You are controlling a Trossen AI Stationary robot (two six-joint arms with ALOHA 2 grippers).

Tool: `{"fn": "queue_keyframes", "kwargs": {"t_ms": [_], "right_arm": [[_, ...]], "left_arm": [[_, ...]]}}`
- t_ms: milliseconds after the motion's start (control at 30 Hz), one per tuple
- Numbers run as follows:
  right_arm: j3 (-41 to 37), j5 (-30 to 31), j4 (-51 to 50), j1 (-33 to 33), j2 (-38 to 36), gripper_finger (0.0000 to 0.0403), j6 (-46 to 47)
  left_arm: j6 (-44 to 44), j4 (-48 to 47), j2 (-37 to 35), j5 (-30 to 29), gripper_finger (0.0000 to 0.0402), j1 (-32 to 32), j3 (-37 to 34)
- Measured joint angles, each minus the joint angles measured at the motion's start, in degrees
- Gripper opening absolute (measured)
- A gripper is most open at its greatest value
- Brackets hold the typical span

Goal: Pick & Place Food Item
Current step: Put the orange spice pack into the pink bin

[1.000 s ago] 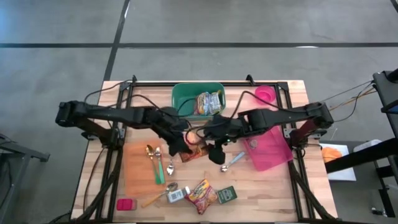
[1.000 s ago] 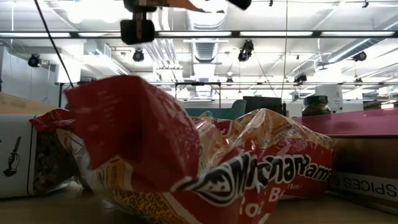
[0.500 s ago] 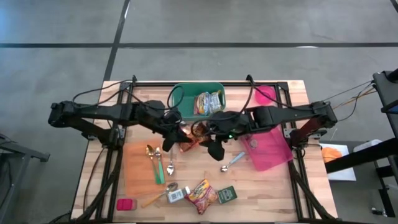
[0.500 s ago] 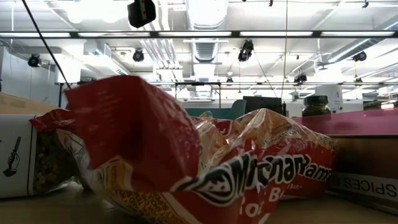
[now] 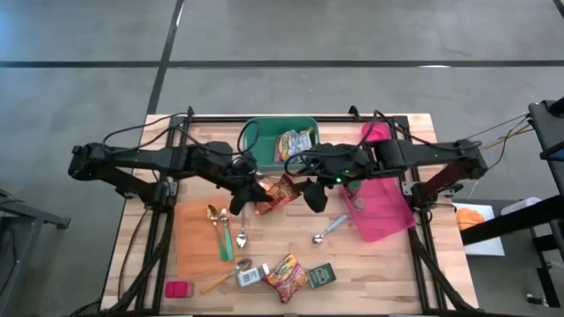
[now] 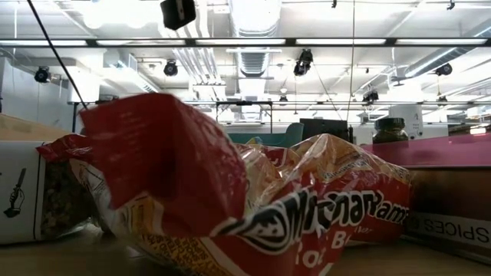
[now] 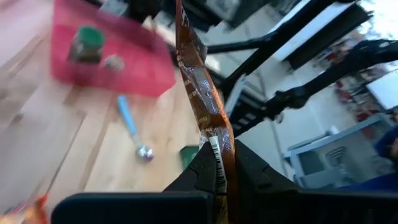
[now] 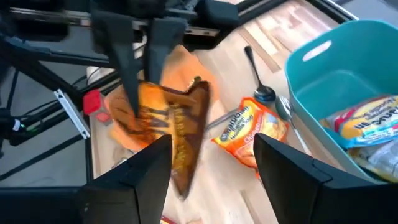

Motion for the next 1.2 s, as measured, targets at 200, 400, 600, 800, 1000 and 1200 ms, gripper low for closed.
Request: {"fn": "queue_keyframes", "kwargs": {"t_ms": [200,400,600,800,1000,1200], "right_arm": [[-0.04,-5.22,1.19,-1.03,1.38,0.0222,2.08],[-0.04,-10.22,5.48,-1.32,2.81,0.0215,0.82],[-0.04,-11.28,6.12,-1.61,3.69,0.0137,-0.75],[-0.04,-11.88,8.25,-1.57,2.98,0.0030,-3.84],[-0.04,-13.35,8.35,-1.57,2.86,0.0010,-4.49],[-0.04,-13.47,7.72,-1.57,2.48,0.0009,-4.47]], "left_arm": [[0.01,2.81,0.00,0.54,0.0014,0.00,0.04],[1.14,3.55,0.02,0.56,0.0014,0.00,0.04],[1.29,4.23,0.02,0.53,0.0014,0.05,0.04],[1.31,4.37,0.02,0.56,0.0014,0.03,0.04],[-0.51,4.17,0.02,0.58,0.0040,0.03,0.04],[-3.05,3.69,0.02,0.70,0.0115,0.03,0.04]]}}
